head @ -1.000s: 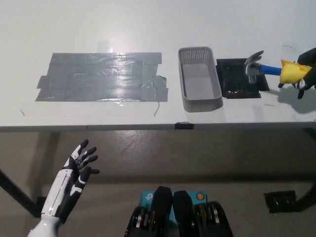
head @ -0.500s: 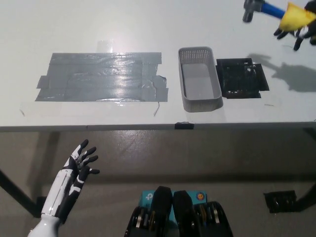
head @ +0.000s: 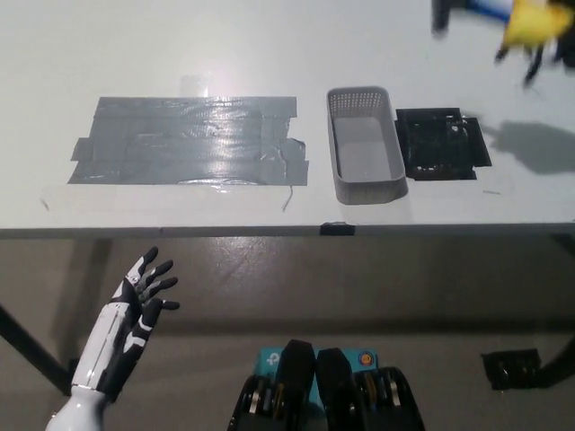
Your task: The robot picks the hammer with right hand and hits the black area on the desk and places it back.
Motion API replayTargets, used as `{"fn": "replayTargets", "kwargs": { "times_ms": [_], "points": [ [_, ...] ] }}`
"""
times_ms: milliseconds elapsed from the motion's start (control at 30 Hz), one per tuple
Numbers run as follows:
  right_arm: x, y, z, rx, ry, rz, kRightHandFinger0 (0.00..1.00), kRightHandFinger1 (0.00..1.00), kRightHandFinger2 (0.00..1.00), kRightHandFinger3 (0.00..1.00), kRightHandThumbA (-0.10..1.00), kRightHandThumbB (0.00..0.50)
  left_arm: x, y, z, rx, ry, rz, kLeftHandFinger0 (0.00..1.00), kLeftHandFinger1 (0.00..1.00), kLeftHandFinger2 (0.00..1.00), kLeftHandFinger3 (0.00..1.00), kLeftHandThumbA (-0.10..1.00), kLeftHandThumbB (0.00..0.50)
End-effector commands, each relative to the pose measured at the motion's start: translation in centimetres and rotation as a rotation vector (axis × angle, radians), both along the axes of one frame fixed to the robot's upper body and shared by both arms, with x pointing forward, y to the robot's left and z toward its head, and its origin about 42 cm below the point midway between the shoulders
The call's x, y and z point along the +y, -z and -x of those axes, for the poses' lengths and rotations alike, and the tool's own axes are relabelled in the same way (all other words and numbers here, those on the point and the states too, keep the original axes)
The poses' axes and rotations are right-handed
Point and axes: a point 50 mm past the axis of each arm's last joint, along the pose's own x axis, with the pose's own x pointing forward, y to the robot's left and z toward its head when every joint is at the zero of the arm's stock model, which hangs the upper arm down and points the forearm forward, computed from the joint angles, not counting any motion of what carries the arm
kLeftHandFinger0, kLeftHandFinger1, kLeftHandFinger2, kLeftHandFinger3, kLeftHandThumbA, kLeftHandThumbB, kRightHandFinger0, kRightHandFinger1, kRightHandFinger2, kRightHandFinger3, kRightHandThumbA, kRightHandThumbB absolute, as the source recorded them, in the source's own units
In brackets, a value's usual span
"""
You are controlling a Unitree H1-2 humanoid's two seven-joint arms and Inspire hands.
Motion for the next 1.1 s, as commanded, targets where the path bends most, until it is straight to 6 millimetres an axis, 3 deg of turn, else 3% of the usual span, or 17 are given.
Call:
{"fn": "replayTargets", "kwargs": {
  "times_ms": [0, 67, 100, 133, 200, 267, 333, 467, 633, 667, 700, 733, 767, 867, 900, 933, 1067],
  "points": [
    [1.1, 7.6, 0.0, 0.026, -0.069, 0.309, 0.00, 0.06, 0.38, 0.69, -0.10, 0.162, 0.3, -1.4, 0.0, -0.060, 0.016, -0.019, 0.72, 0.87, 0.92, 1.00, 0.93, 0.064],
    [1.7, 12.1, 0.1, 0.059, -0.117, 0.522, 0.00, 0.03, 0.41, 1.00, -0.10, 0.184, 0.4, -1.5, 0.0, -0.058, 0.013, -0.008, 0.72, 0.87, 0.93, 1.00, 0.93, 0.068],
    [2.2, 13.3, 0.2, 0.047, -0.187, 0.644, 0.14, 0.23, 0.62, 0.93, -0.10, 0.181, 0.4, -1.5, 0.1, -0.059, 0.009, -0.007, 0.72, 0.87, 0.93, 1.00, 0.93, 0.068],
    [2.6, 14.5, 0.4, 0.027, -0.239, 0.748, 0.20, 0.30, 0.56, 0.77, -0.10, 0.174, 0.5, -1.5, 0.1, -0.063, 0.008, -0.008, 0.72, 0.86, 0.93, 1.00, 0.92, 0.067],
    [2.8, 14.8, 0.5, 0.023, -0.264, 0.799, 0.08, 0.19, 0.41, 0.73, -0.10, 0.192, 0.6, -1.5, 0.2, -0.065, 0.010, -0.008, 0.71, 0.85, 0.93, 1.00, 0.91, 0.065],
    [2.5, 14.3, 0.3, 0.028, -0.254, 0.815, 0.00, 0.08, 0.34, 0.89, -0.10, 0.180, 0.6, -1.5, 0.3, -0.062, 0.018, -0.008, 0.68, 0.84, 0.92, 1.00, 0.91, 0.070],
    [2.4, 13.4, -0.3, 0.016, -0.227, 0.817, 0.00, 0.04, 0.30, 1.00, -0.10, 0.170, 0.7, -1.5, 0.2, -0.056, 0.021, 0.001, 0.68, 0.84, 0.93, 1.00, 0.91, 0.076],
    [2.7, 10.0, -1.3, -0.090, -0.185, 0.797, 0.00, 0.00, 0.21, 0.98, -0.10, 0.190, 0.8, -1.4, 0.5, -0.050, 0.018, 0.002, 0.67, 0.84, 0.93, 1.00, 0.90, 0.084],
    [3.3, 4.3, -2.1, -0.169, -0.121, 0.618, 0.00, 0.00, 0.09, 0.79, -0.10, 0.217, 0.7, -1.5, 0.5, -0.056, 0.017, 0.000, 0.66, 0.84, 0.94, 1.00, 0.90, 0.066],
    [3.2, 2.7, -2.1, -0.201, -0.083, 0.514, 0.00, 0.00, 0.07, 0.59, -0.10, 0.223, 0.7, -1.5, 0.5, -0.057, 0.016, 0.000, 0.66, 0.84, 0.94, 1.00, 0.90, 0.063],
    [3.1, 1.2, -2.0, -0.224, -0.052, 0.418, 0.00, 0.06, 0.12, 0.36, -0.10, 0.184, 0.7, -1.3, 0.8, -0.053, 0.015, -0.001, 0.66, 0.84, 0.94, 1.00, 0.89, 0.061],
    [2.9, -1.0, -1.8, -0.237, -0.029, 0.304, 0.00, 0.16, 0.22, 0.39, -0.10, 0.155, 0.6, -1.2, 0.9, -0.050, 0.013, -0.001, 0.66, 0.84, 0.93, 1.00, 0.90, 0.073],
    [2.8, -2.4, -1.7, -0.250, -0.019, 0.247, 0.00, 0.39, 0.50, 0.47, -0.10, 0.140, 0.6, -1.1, 0.9, -0.050, 0.010, 0.000, 0.65, 0.83, 0.93, 1.00, 0.91, 0.080],
    [2.5, -6.1, -1.6, -0.304, 0.028, 0.111, 0.00, 0.58, 0.98, 0.67, -0.10, 0.173, 0.7, -1.2, 0.8, -0.050, 0.011, 0.005, 0.65, 0.83, 0.92, 1.00, 0.90, 0.083],
    [2.4, -7.9, -1.5, -0.312, 0.034, 0.049, 0.00, 0.52, 0.94, 0.70, -0.10, 0.147, 0.6, -1.2, 0.8, -0.048, 0.014, 0.005, 0.66, 0.83, 0.93, 1.00, 0.89, 0.080],
    [2.4, -9.0, -1.5, -0.319, 0.068, 0.016, 0.00, 0.51, 0.88, 0.57, -0.10, 0.140, 0.6, -1.3, 0.7, -0.051, 0.013, 0.003, 0.66, 0.83, 0.93, 1.00, 0.89, 0.074],
    [1.8, -10.7, -1.2, -0.419, 0.108, -0.021, 0.00, 0.44, 0.82, 0.61, -0.10, 0.173, 0.7, -1.4, 0.8, -0.059, 0.014, 0.002, 0.67, 0.84, 0.95, 1.00, 0.90, 0.063]
  ]
}}
